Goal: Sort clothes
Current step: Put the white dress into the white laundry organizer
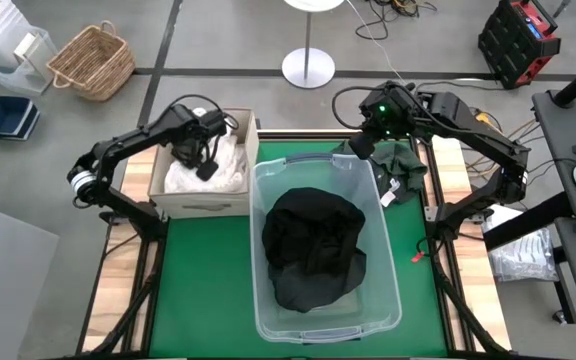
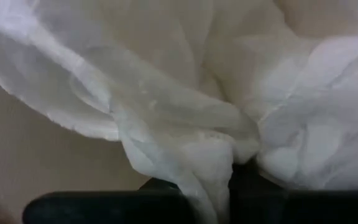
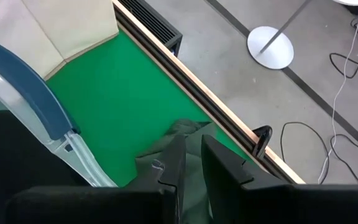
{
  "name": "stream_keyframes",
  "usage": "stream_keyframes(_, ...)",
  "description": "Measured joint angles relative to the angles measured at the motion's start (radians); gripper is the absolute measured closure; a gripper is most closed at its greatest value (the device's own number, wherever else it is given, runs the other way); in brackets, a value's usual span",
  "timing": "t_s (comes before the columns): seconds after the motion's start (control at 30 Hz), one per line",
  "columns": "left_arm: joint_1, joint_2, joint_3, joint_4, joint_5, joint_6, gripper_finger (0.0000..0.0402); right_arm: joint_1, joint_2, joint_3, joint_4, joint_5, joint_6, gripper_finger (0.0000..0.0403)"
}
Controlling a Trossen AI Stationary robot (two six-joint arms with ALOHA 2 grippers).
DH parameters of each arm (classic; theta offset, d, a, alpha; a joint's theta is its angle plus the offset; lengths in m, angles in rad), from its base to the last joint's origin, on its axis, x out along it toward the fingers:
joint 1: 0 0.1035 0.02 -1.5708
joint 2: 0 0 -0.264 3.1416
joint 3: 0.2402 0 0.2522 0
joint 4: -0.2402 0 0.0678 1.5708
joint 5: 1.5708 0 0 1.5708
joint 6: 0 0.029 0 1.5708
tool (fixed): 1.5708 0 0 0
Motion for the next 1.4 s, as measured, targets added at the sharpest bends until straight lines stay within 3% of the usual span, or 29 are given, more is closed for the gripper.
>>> stream_keyframes(0.33, -0.002, 0.000, 0.028, -0.020, 0.001, -0.017, 0.0373, 0.000, 0.000, 0.000, 0.004, 0.000, 0.000, 0.0354)
stream_keyframes(0.7, -0.002, -0.002, 0.320, -0.114, 0.009, 0.047, 0.0309, 0.000, 0.000, 0.000, 0.026, 0.000, 0.008, 0.0338)
stream_keyframes(1.0, -0.001, 0.022, 0.549, 0.000, 0.029, 0.106, 0.0310, 0.000, 0.000, 0.000, 0.026, 0.000, 0.009, 0.0321)
stream_keyframes(1.17, 0.000, 0.057, 0.574, 0.111, 0.103, 0.136, 0.0318, 0.000, 0.001, 0.000, 0.028, 0.000, 0.020, 0.0316)
stream_keyframes(1.4, 0.004, 0.166, 0.530, 0.028, 0.111, 0.136, 0.0323, 0.000, 0.001, 0.000, 0.027, -0.041, 0.035, 0.0327)
